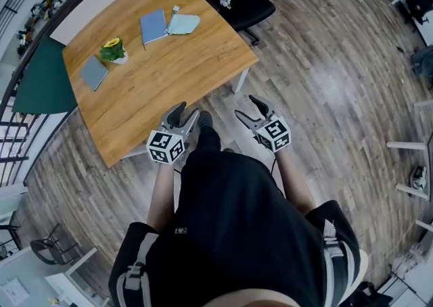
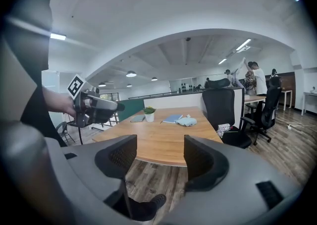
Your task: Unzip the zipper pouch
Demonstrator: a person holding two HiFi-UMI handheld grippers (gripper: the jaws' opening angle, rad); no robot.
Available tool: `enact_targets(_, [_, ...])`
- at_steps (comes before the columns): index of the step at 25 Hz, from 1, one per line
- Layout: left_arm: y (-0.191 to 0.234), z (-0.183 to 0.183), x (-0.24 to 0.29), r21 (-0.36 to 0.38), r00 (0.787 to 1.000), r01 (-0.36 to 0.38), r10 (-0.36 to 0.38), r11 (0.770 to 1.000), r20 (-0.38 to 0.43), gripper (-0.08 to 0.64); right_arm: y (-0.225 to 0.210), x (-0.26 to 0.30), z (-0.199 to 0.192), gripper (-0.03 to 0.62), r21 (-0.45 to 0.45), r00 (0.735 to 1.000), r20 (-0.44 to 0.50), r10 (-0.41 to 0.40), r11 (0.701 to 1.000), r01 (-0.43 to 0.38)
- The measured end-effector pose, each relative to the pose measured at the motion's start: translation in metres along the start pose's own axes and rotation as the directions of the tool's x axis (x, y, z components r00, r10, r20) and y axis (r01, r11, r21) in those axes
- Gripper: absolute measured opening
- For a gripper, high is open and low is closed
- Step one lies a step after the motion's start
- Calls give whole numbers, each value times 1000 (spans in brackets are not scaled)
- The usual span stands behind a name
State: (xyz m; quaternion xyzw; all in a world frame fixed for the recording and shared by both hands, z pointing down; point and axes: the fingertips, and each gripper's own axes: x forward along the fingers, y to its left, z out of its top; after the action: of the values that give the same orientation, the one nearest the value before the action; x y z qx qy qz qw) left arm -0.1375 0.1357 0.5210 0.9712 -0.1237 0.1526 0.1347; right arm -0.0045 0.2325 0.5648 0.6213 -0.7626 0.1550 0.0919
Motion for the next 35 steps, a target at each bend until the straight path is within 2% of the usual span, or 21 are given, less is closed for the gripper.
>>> enact_targets(10, [56,22,32,-17,1000,-11,11,1000,2,204,-39,36,16,278,22,999,-12,-46,999,46])
enact_targets(27, [174,59,79,-83,1000,-9,9,997,6,186,-77,148,59,278,3,997,-67,-38,999,38])
enact_targets(35, [227,61,100,-132,1000,-4,3,991,-10,176,-90,199,68,277,6,992,-121,-25,1000,26])
